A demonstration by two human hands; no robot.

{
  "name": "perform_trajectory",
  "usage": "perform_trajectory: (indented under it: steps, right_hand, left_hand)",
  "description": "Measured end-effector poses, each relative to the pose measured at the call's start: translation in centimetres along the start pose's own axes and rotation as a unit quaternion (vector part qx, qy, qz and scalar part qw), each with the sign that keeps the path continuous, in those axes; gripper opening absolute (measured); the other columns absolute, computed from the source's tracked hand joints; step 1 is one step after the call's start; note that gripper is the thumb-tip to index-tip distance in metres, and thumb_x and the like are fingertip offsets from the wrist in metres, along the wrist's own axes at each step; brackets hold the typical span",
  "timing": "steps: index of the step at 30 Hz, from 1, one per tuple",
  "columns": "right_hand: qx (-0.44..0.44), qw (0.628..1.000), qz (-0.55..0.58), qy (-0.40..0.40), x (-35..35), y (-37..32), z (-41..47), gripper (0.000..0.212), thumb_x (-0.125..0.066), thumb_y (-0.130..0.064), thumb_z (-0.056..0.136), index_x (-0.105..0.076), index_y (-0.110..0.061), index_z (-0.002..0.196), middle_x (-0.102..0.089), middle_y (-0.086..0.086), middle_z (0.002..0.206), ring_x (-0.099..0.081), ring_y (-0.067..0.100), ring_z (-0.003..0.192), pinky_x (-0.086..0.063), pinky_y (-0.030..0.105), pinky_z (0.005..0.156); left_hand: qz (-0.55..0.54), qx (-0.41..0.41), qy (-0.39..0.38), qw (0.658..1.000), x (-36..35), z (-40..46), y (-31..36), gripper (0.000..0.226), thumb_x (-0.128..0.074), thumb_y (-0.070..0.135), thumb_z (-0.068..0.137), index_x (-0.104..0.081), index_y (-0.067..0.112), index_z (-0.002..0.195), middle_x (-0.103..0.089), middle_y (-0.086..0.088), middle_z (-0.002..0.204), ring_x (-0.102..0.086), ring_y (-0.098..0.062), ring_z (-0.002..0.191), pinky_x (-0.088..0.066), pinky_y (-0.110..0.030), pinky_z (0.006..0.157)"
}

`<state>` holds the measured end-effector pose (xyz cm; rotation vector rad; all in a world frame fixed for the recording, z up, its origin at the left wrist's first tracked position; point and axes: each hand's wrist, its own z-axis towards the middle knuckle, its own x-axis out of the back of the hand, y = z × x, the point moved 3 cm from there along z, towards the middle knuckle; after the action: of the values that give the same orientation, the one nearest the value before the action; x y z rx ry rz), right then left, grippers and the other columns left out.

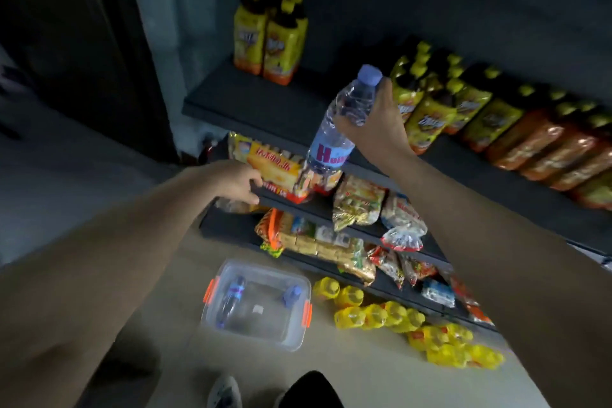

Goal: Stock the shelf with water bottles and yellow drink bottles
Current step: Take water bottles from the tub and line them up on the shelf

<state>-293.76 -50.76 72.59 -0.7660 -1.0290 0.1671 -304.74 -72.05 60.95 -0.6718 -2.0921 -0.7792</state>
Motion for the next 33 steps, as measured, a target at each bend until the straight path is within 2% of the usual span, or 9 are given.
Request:
perform_trajectory:
  steps: [3, 7, 10, 13, 15, 20, 23, 26, 33]
  right_hand:
    - [0.024, 0.998, 0.015, 0.053, 4.6, -3.3, 2.1, 0.078, -0.073, -0.031, 0.083, -0.029, -0.016, 0.145, -0.058, 0.003, 0.127, -0.061, 0.020, 0.107, -0.053, 0.034, 0.081]
    - [0.068, 0.993, 0.001, 0.094, 9.8, -7.3, 4.8, 0.085, -0.065, -0.042, 0.086, -0.016, -0.023, 0.154, -0.056, 0.001, 0.131, -0.061, 0.020, 0.110, -0.055, 0.041, 0.087]
    - [0.097, 0.989, -0.021, 0.113, 13.4, -9.9, 7.3, 0.088, -0.058, -0.048, 0.091, -0.006, -0.021, 0.156, -0.052, -0.003, 0.116, -0.057, 0.022, 0.104, -0.051, 0.038, 0.083]
    - [0.128, 0.982, -0.035, 0.132, 16.6, -12.2, 10.0, 0.086, -0.053, -0.048, 0.094, -0.003, -0.018, 0.157, -0.052, -0.004, 0.095, -0.054, 0.015, 0.082, -0.045, 0.033, 0.069]
    - [0.149, 0.977, -0.051, 0.142, 18.5, -13.5, 11.9, 0.082, -0.053, -0.045, 0.096, -0.005, -0.017, 0.157, -0.058, -0.002, 0.094, -0.057, 0.013, 0.073, -0.048, 0.034, 0.062]
    - [0.171, 0.965, -0.059, 0.192, 23.2, -15.2, 17.1, 0.083, -0.053, -0.048, 0.090, -0.011, -0.019, 0.156, -0.058, 0.006, 0.124, -0.062, 0.023, 0.095, -0.055, 0.040, 0.074]
    - [0.167, 0.958, -0.073, 0.222, 25.5, -14.4, 19.7, 0.080, -0.056, -0.042, 0.093, -0.014, -0.016, 0.155, -0.054, 0.007, 0.127, -0.058, 0.021, 0.099, -0.047, 0.034, 0.072]
    - [0.151, 0.954, -0.090, 0.241, 26.7, -12.8, 21.9, 0.075, -0.057, -0.045, 0.091, -0.024, -0.013, 0.151, -0.054, 0.010, 0.127, -0.057, 0.026, 0.102, -0.050, 0.039, 0.080]
    - [0.114, 0.963, -0.117, 0.216, 26.1, -8.3, 26.1, 0.063, -0.060, -0.043, 0.093, -0.037, -0.006, 0.137, -0.055, 0.014, 0.124, -0.057, 0.030, 0.098, -0.048, 0.040, 0.077]
  left_hand:
    - [0.003, -0.040, 0.043, 0.998, 6.7, -1.7, 2.2, 0.049, -0.068, 0.039, 0.091, -0.055, 0.022, 0.135, -0.064, 0.003, 0.126, -0.060, -0.016, 0.110, -0.047, -0.031, 0.092]
    - [-0.027, -0.088, 0.103, 0.990, 15.2, -3.9, 4.9, 0.046, -0.069, 0.046, 0.089, -0.059, 0.028, 0.130, -0.065, 0.012, 0.113, -0.060, -0.010, 0.107, -0.045, -0.027, 0.088]
    - [-0.016, -0.111, 0.189, 0.976, 21.0, -4.9, 6.7, 0.036, -0.066, 0.050, 0.088, -0.064, 0.034, 0.120, -0.065, 0.015, 0.108, -0.062, -0.008, 0.101, -0.048, -0.026, 0.086]
    - [-0.006, -0.129, 0.290, 0.948, 26.5, -5.9, 8.5, 0.027, -0.068, 0.049, 0.087, -0.068, 0.035, 0.110, -0.066, 0.017, 0.099, -0.063, -0.007, 0.094, -0.044, -0.023, 0.076]
    - [-0.006, -0.130, 0.334, 0.933, 29.7, -6.5, 9.4, 0.026, -0.068, 0.049, 0.087, -0.069, 0.034, 0.109, -0.062, 0.020, 0.094, -0.060, -0.005, 0.092, -0.042, -0.021, 0.075]
    - [-0.040, -0.136, 0.423, 0.895, 36.0, -6.0, 11.2, 0.037, -0.067, 0.043, 0.090, -0.063, 0.026, 0.122, -0.065, 0.008, 0.111, -0.059, -0.009, 0.098, -0.047, -0.027, 0.087]
    - [-0.058, -0.133, 0.470, 0.870, 38.5, -4.2, 12.2, 0.048, -0.068, 0.042, 0.089, -0.056, 0.023, 0.132, -0.064, 0.004, 0.118, -0.062, -0.015, 0.104, -0.047, -0.030, 0.087]
    - [-0.055, -0.135, 0.510, 0.848, 39.9, -1.9, 13.7, 0.062, -0.070, 0.041, 0.088, -0.046, 0.019, 0.141, -0.059, -0.005, 0.129, -0.060, -0.021, 0.108, -0.047, -0.035, 0.093]
    - [-0.065, -0.099, 0.495, 0.861, 40.7, 4.4, 16.4, 0.085, -0.073, 0.042, 0.086, -0.027, 0.013, 0.151, -0.044, -0.014, 0.148, -0.048, -0.032, 0.130, -0.041, -0.044, 0.106]
